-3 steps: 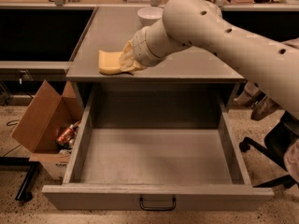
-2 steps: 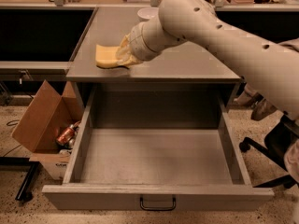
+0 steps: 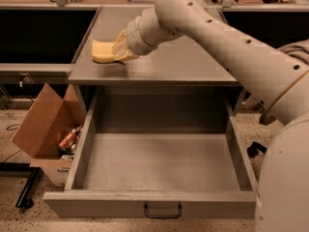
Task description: Pick sponge from top drawer and place on counter
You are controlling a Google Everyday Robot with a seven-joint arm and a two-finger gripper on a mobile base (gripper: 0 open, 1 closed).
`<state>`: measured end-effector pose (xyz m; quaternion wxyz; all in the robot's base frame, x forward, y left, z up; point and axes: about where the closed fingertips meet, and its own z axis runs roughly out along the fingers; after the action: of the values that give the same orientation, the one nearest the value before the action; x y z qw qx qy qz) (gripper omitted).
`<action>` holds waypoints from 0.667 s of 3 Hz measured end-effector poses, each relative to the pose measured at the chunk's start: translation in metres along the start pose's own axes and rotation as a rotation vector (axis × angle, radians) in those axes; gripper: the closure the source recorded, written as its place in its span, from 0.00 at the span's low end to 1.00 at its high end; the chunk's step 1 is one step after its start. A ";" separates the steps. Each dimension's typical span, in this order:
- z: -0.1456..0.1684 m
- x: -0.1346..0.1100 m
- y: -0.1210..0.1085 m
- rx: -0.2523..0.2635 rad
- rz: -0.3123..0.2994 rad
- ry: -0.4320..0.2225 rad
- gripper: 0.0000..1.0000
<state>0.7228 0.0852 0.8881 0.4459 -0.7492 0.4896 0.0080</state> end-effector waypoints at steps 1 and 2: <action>-0.001 -0.001 -0.003 0.005 0.000 -0.003 0.35; -0.001 -0.001 -0.003 0.005 0.000 -0.003 0.11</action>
Offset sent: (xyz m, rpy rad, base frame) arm 0.0018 0.0008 0.0031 0.0045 -0.0040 -0.0005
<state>0.7245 0.0860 0.8911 0.4486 -0.7481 0.4889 0.0075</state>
